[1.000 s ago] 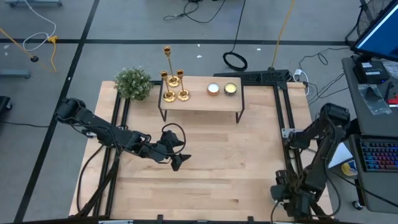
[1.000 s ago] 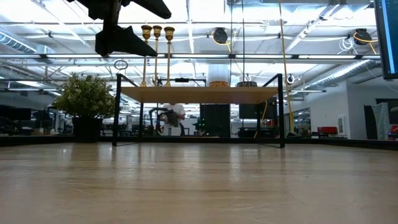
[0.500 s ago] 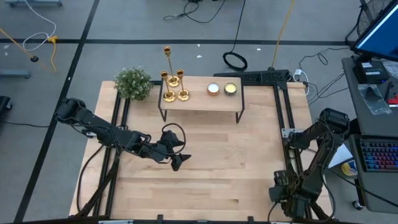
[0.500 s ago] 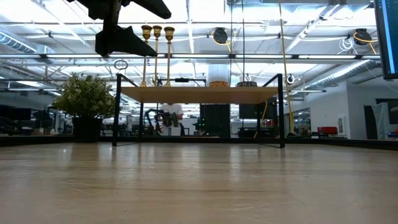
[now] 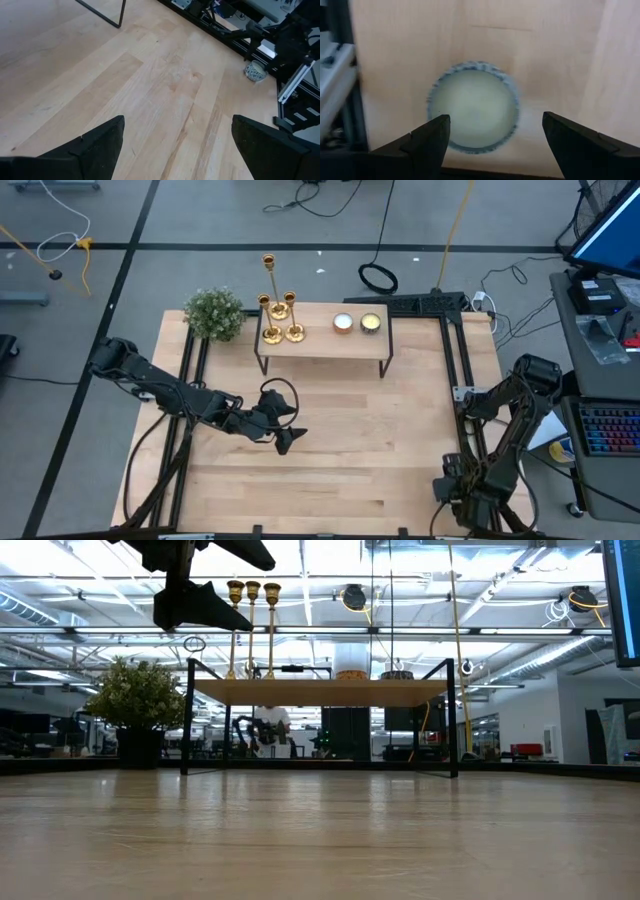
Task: Pick & Place candle stick holders
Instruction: Put the blue patterned scented candle on the shelf
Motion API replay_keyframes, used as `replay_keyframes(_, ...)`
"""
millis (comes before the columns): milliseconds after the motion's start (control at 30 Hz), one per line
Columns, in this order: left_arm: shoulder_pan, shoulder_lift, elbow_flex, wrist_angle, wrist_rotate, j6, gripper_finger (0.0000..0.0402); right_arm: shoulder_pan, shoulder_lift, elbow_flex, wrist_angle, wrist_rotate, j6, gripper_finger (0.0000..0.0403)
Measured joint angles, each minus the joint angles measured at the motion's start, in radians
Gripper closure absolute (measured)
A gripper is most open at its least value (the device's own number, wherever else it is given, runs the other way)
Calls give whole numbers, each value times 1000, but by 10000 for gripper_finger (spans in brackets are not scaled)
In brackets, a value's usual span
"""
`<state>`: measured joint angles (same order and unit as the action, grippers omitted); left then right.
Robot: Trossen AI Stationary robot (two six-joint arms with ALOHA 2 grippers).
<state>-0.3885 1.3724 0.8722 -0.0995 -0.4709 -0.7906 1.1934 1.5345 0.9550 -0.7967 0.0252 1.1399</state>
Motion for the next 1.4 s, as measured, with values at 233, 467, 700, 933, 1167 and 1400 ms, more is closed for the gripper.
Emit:
replay_keyframes(233,0,0,0,0,0,0,36,-1,0,-5,2,13,-1,96)
replay_keyframes(467,0,0,0,0,0,-4,36,6,0,-5,32,9,0,96)
replay_keyframes(700,0,0,0,0,0,-7,36,6,13,-5,38,10,0,96)
replay_keyframes(933,0,0,0,0,0,-7,36,14,55,-4,68,-2,0,96)
replay_keyframes(1167,1,0,0,0,-1,-6,36,13,56,-5,41,4,0,96)
replay_keyframes(1400,1,0,0,0,-1,-7,36,13,9,-6,33,21,12,96)
